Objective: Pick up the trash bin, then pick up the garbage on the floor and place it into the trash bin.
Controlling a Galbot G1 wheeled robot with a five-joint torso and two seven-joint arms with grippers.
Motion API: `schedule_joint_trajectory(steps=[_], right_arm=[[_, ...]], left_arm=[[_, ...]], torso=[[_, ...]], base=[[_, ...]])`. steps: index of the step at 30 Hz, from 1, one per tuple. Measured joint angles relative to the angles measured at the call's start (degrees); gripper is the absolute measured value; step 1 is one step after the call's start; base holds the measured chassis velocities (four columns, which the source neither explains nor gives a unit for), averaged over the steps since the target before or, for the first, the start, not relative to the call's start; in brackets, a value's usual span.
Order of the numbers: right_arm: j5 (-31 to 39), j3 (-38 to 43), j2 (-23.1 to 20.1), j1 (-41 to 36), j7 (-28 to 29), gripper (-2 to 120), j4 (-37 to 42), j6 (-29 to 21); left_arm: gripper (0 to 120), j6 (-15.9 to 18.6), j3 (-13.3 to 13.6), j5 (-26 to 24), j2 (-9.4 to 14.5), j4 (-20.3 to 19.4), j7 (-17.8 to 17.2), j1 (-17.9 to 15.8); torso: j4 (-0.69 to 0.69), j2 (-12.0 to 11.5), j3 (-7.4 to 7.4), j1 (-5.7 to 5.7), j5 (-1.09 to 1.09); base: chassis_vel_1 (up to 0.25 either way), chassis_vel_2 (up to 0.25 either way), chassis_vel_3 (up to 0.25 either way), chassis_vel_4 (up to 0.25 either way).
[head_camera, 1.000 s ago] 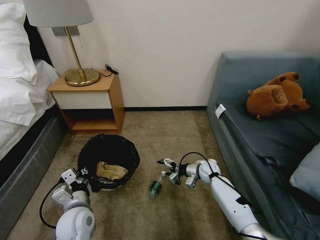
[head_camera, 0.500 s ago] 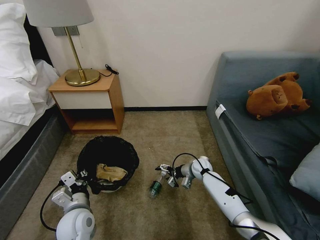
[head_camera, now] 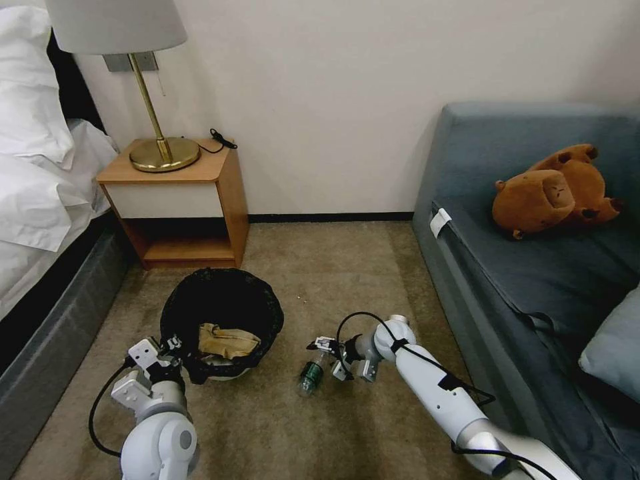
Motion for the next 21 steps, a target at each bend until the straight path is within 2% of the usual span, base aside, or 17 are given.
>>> schedule_joint_trajectory(steps=[21], right_arm=[[-0.5, -4.4, 1.3, 1.5, 0.6, 100, -6.9, -1.5]], left_arm=[[4, 0.0, -0.6, -0.1, -0.2, -1.6, 0.0, 1.6]], torso=[[0.0, 0.0, 0.0, 0.0, 0.0]], base=[[0.0, 0.0, 0.0, 0.0]])
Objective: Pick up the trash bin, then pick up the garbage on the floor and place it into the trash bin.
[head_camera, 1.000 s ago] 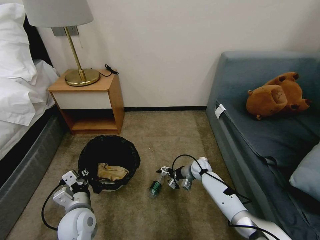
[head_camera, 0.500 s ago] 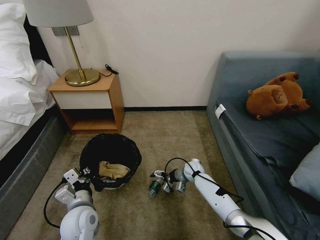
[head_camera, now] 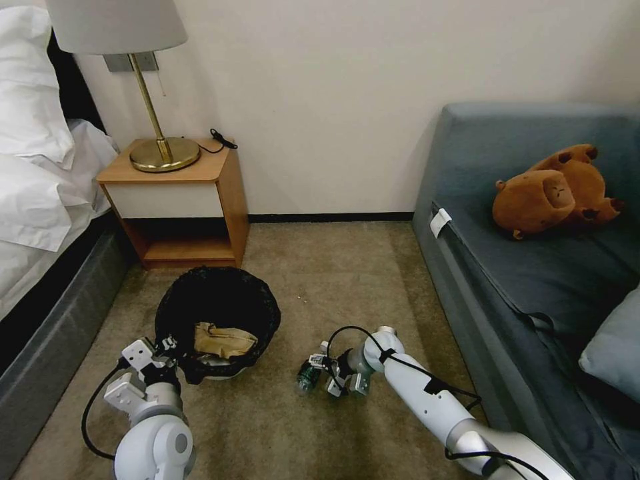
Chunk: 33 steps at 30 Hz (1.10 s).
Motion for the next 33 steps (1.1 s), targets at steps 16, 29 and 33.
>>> schedule_joint_trajectory(steps=[16, 29, 33], right_arm=[[0.6, -1.4, 1.2, 1.4, 0.6, 100, -1.6, -1.0], [1.3, -2.2, 2.3, 1.9, 1.0, 79, -2.7, -1.5], [1.3, -2.2, 2.3, 1.9, 1.0, 71, -2.7, -1.5]], left_arm=[[4, -0.3, 0.5, 0.5, -1.0, 0.4, 0.0, 0.0], [4, -0.5, 0.4, 0.7, -1.4, -0.1, 0.0, 0.4], [4, -0.5, 0.5, 0.7, -1.5, -0.2, 0.0, 0.4]], torso=[[0.0, 0.0, 0.0, 0.0, 0.0], [0.0, 0.0, 0.0, 0.0, 0.0], [0.0, 0.0, 0.0, 0.0, 0.0]], base=[[0.0, 0.0, 0.0, 0.0], [0.0, 0.0, 0.0, 0.0], [0.0, 0.0, 0.0, 0.0]])
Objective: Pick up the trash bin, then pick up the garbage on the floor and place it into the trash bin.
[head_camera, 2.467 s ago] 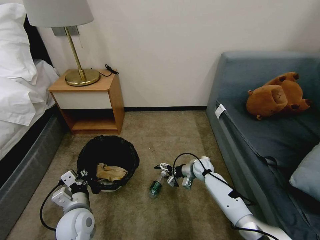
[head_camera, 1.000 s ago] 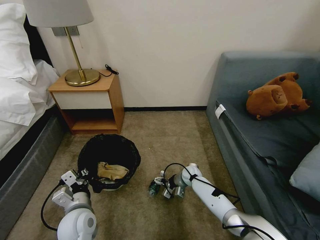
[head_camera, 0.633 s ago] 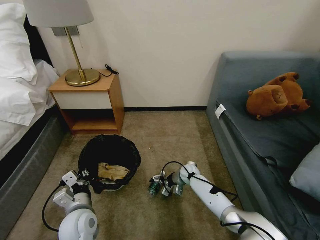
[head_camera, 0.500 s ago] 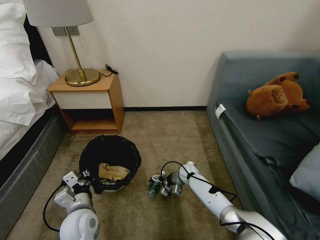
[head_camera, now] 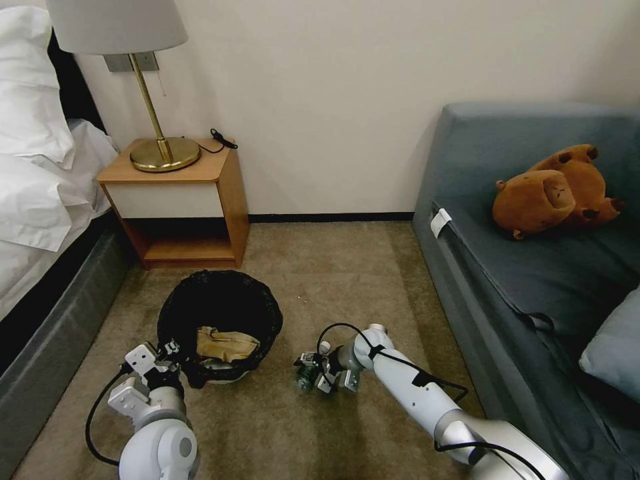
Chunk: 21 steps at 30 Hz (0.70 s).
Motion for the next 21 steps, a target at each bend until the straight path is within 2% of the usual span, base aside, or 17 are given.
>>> schedule_joint_trajectory(steps=[2, 4, 5, 6, 8, 9, 11, 17, 21], right_arm=[[0.0, 0.0, 0.0, -0.2, 0.0, 61, 0.0, 0.0], [0.0, 0.0, 0.0, -0.2, 0.0, 57, 0.0, 0.0], [0.0, 0.0, 0.0, -0.2, 0.0, 48, 0.0, 0.0], [0.0, 0.0, 0.0, -0.2, 0.0, 48, 0.0, 0.0], [0.0, 0.1, -0.1, -0.3, 0.0, 36, 0.0, 0.1], [0.0, 0.1, -0.1, -0.3, 0.0, 36, 0.0, 0.1], [0.0, 0.3, -0.1, -0.4, 0.0, 27, 0.0, 0.1], [0.0, 0.6, -0.1, -0.4, -0.1, 16, 0.0, 0.3], [0.0, 0.6, -0.2, -0.4, -0.2, 16, 0.2, 0.4]], left_arm=[[4, 0.0, 0.0, 0.0, 0.0, 0.0, 0.0, 0.0], [4, 0.0, 0.0, 0.0, 0.0, 0.0, 0.0, 0.0], [4, 0.0, 0.0, 0.0, 0.0, 0.0, 0.0, 0.0], [4, 0.0, 0.0, 0.0, 0.0, 0.0, 0.0, 0.0], [4, 0.0, 0.1, 0.0, -0.1, 0.0, 0.0, 0.0], [4, 0.0, 0.1, 0.0, -0.1, 0.0, 0.0, 0.0], [4, 0.0, 0.2, 0.0, -0.2, -0.1, -0.4, -0.1], [4, 0.0, 0.2, 0.0, -0.2, -0.1, -0.6, -0.3], [4, 0.0, 0.4, 0.0, -0.3, -0.1, -0.6, -0.3]], torso=[[0.0, 0.0, 0.0, 0.0, 0.0], [0.0, 0.0, 0.0, 0.0, 0.0], [0.0, 0.0, 0.0, 0.0, 0.0], [0.0, 0.0, 0.0, 0.0, 0.0], [0.0, 0.0, 0.0, 0.0, 0.0], [0.0, 0.0, 0.0, 0.0, 0.0], [0.0, 0.0, 0.0, 0.0, 0.0], [0.0, 0.0, 0.0, 0.0, 0.0], [0.0, 0.0, 0.0, 0.0, 0.0]], base=[[0.0, 0.0, 0.0, 0.0], [0.0, 0.0, 0.0, 0.0], [0.0, 0.0, 0.0, 0.0], [0.0, 0.0, 0.0, 0.0], [0.0, 0.0, 0.0, 0.0], [0.0, 0.0, 0.0, 0.0], [0.0, 0.0, 0.0, 0.0], [0.0, 0.0, 0.0, 0.0], [0.0, 0.0, 0.0, 0.0]])
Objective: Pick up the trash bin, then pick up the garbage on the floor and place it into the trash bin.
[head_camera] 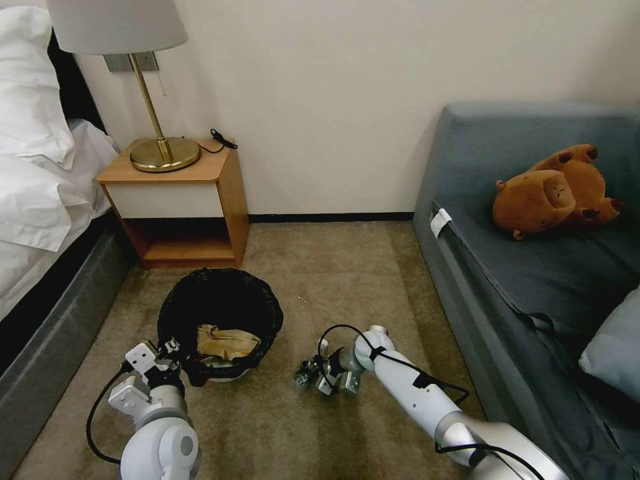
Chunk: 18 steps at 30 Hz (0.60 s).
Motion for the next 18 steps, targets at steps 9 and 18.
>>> schedule_joint_trajectory(steps=[9, 18], right_arm=[[3.1, 3.3, -0.8, -0.2, -0.6, 16, 1.4, 1.0], [5.4, 9.6, -1.8, -0.7, -0.3, 16, 3.3, 1.6]], left_arm=[[4, 0.0, -0.6, -0.3, 0.7, 0.4, 0.0, -0.3], [4, -0.1, -1.1, -0.9, 1.3, 1.1, 0.0, -0.1]], torso=[[0.0, 0.0, 0.0, 0.0, 0.0], [0.0, 0.0, 0.0, 0.0, 0.0]], base=[[0.0, 0.0, 0.0, 0.0], [0.0, 0.0, 0.0, 0.0]])
